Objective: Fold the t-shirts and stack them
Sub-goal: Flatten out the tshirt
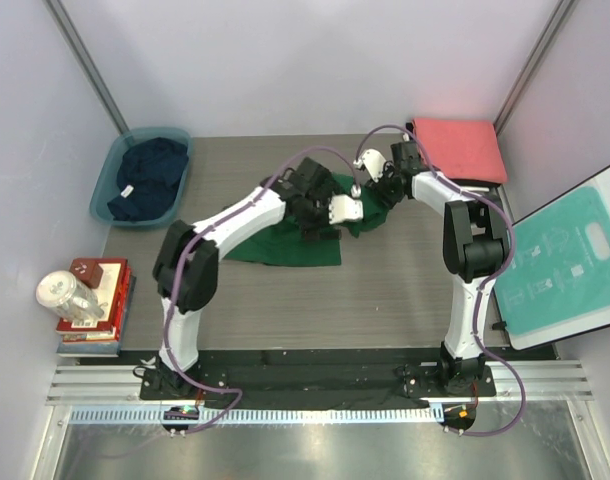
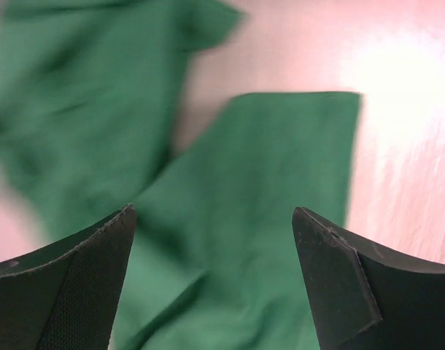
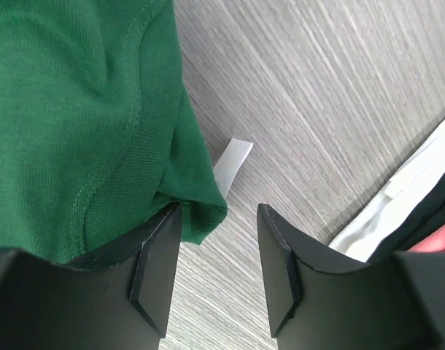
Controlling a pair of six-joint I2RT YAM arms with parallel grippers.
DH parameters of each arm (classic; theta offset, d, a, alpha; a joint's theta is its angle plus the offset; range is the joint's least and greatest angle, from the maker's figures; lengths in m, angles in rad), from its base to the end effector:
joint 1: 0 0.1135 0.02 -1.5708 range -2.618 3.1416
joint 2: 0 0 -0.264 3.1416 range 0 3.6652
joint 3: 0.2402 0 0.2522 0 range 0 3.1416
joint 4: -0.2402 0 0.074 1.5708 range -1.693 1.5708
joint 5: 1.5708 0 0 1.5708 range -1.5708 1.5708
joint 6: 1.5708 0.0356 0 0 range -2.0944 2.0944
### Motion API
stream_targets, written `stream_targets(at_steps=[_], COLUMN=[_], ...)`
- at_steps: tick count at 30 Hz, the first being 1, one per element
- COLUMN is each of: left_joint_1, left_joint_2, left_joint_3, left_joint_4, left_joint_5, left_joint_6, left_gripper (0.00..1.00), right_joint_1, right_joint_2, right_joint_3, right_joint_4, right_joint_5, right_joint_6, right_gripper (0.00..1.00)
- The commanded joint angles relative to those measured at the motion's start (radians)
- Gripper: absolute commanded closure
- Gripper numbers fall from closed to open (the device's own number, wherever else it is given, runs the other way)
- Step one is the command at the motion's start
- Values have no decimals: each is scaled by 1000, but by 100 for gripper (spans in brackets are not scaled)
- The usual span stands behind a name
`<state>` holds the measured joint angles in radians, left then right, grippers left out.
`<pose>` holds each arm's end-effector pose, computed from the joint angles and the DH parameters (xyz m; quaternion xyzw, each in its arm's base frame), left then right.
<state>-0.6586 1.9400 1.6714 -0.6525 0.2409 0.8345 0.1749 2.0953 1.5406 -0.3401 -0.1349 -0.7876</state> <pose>0.3373 -0.2717 0.2661 0.6671 0.6646 -0.0856 0.3256 0.4526 0.0848 0.1788 -0.4555 0.8240 -0.0392 0.3346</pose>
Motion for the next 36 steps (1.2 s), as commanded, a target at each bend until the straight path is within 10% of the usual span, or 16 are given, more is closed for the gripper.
stream_targets(at_steps=[1,17,23,33,36], left_joint_1=[-13,-98,-107,-110,-113], left_joint_2=[131,201,215,234,244], left_joint_3=[63,28,-42,-88,-104], left_joint_4=[-102,-39,-45,-27,-13], left_joint_5=[83,124,66,63,43], left_joint_6=[-2,-51,-52,-60,-60], left_gripper=[13,14,48,43,71], right_joint_1=[5,-6,-14,-25,-26], right_joint_2=[-29,-12,11,20,6], right_joint_3=[-19,15,46,73,61], right_joint_4=[47,53,58,58,58], right_joint_5=[14,15,8,-6,-12], right_joint_6=[22,8,8,25,27], right_gripper=[49,49,49,48,49])
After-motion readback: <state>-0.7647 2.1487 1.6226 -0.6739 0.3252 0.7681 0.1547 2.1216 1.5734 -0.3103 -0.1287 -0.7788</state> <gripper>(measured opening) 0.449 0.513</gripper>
